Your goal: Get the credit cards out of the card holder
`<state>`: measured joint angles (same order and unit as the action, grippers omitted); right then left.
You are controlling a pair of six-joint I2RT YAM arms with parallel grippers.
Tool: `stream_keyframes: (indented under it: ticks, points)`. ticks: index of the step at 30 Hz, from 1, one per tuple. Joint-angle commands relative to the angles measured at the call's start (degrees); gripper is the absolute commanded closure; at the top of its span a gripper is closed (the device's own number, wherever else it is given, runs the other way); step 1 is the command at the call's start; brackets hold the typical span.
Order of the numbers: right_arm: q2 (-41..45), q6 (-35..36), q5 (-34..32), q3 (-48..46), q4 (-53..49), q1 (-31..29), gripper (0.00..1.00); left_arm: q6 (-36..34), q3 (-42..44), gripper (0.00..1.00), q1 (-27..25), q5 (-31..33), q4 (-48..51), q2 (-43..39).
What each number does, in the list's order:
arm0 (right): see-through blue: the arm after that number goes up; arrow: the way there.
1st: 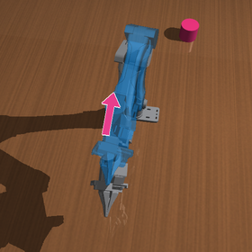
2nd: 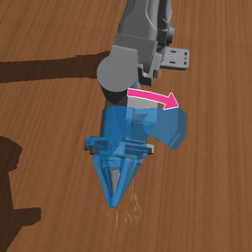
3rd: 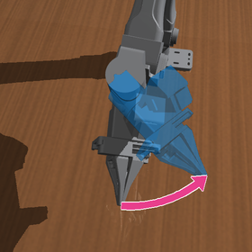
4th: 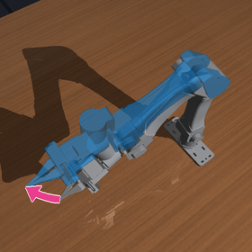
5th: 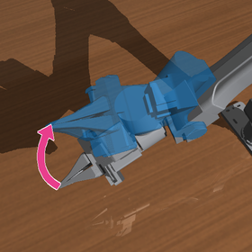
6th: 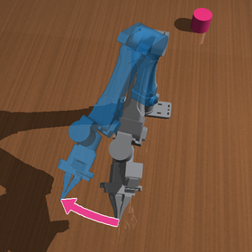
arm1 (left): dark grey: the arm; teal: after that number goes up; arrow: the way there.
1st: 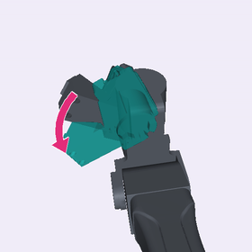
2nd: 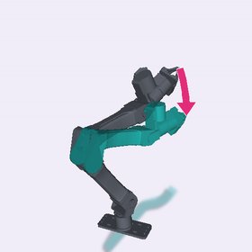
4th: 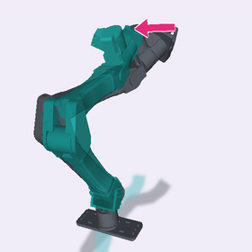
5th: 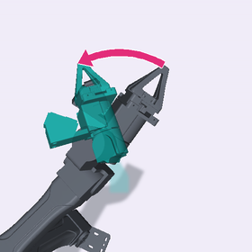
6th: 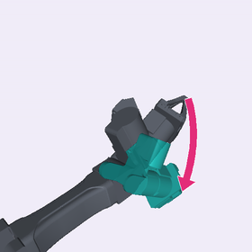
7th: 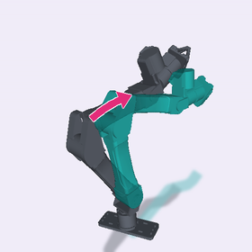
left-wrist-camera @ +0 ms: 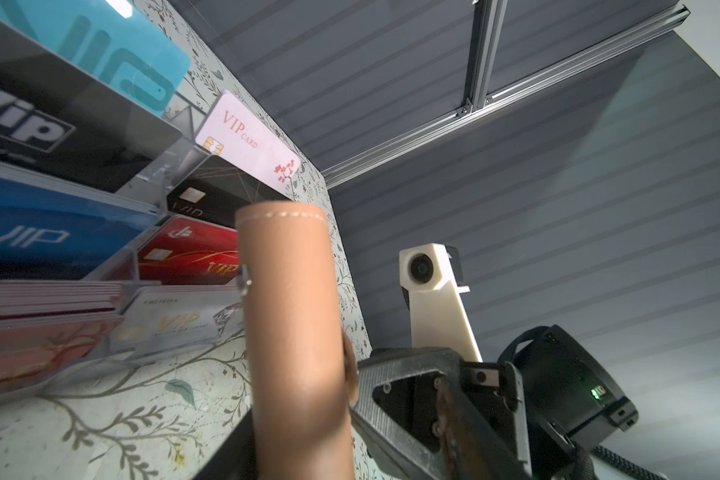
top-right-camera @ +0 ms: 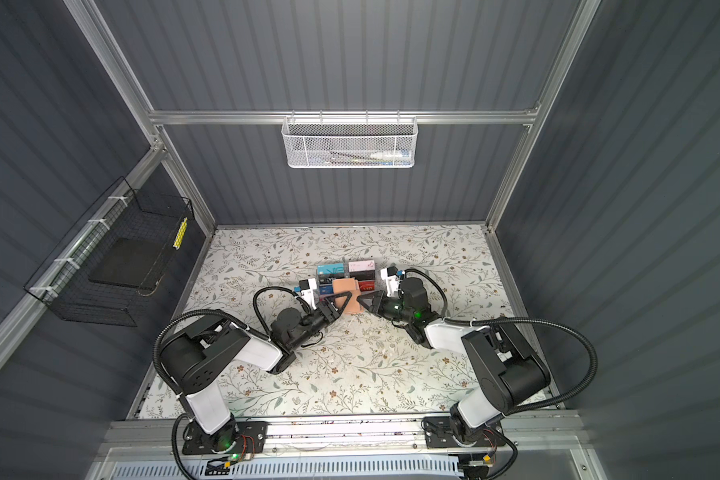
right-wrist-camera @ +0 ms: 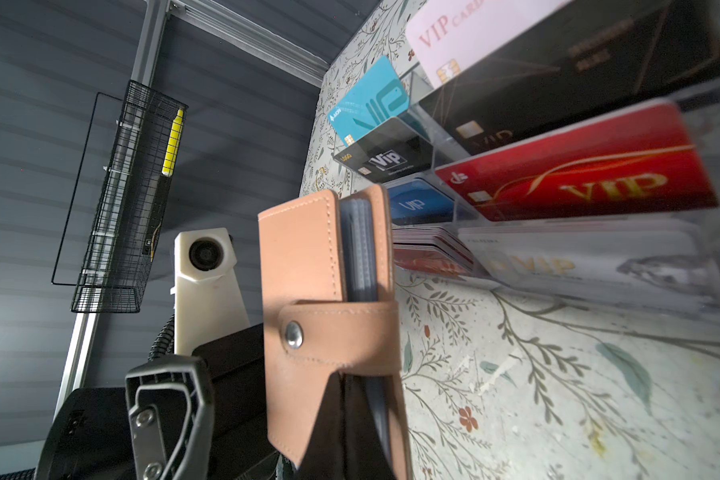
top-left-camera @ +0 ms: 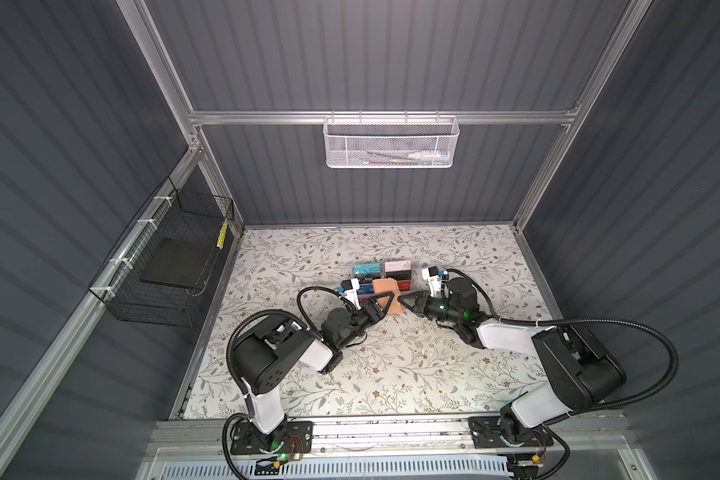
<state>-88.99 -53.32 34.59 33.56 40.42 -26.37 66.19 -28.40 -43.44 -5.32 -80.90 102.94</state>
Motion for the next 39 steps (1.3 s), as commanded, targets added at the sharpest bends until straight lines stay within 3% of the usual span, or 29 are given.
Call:
stream_keyframes:
  ticks: [1,9,20,24,27,32,33,35,39]
  points:
    - [-0.74,1.31,0.67,1.46,-0.44,0.19,1.00,-1.97,0.57,0.43,-0.59,-1.54,-2.25,-2.10]
    - [-0.82,1.34,0.77,1.09,0.15,0.50,1.00,-2.71,1.24,0.49,-0.59,-1.27,-2.04,-3.34]
    - [-0.18,1.38,0.91,0.10,1.12,0.45,1.00,-2.91,1.07,0.77,-0.59,-2.06,-1.30,-2.75]
    - [2.10,3.23,-0.85,-0.33,-2.17,0.36,1.00,-3.87,0.98,0.89,-0.59,-2.31,0.26,-3.25]
    - [5.16,5.20,-2.39,-0.38,-6.15,0.29,0.98,-4.84,0.63,0.92,-0.59,-2.28,2.64,-3.85]
    - [12.13,9.39,-7.52,0.32,-15.77,-0.12,0.83,-6.72,0.12,1.00,-0.59,-2.32,6.97,-5.46]
    - [13.57,10.38,-8.87,0.68,-18.03,-0.31,0.77,-7.55,-0.11,1.00,-0.59,-2.23,8.56,-6.14]
    - [16.07,12.14,-11.29,1.56,-22.29,-0.89,0.73,-9.56,-1.43,1.00,-0.59,-1.65,15.02,-8.11]
    - [19.90,14.83,-18.27,4.23,-30.19,-2.73,0.50,-17.41,-5.23,1.00,-1.75,2.09,31.19,-13.59]
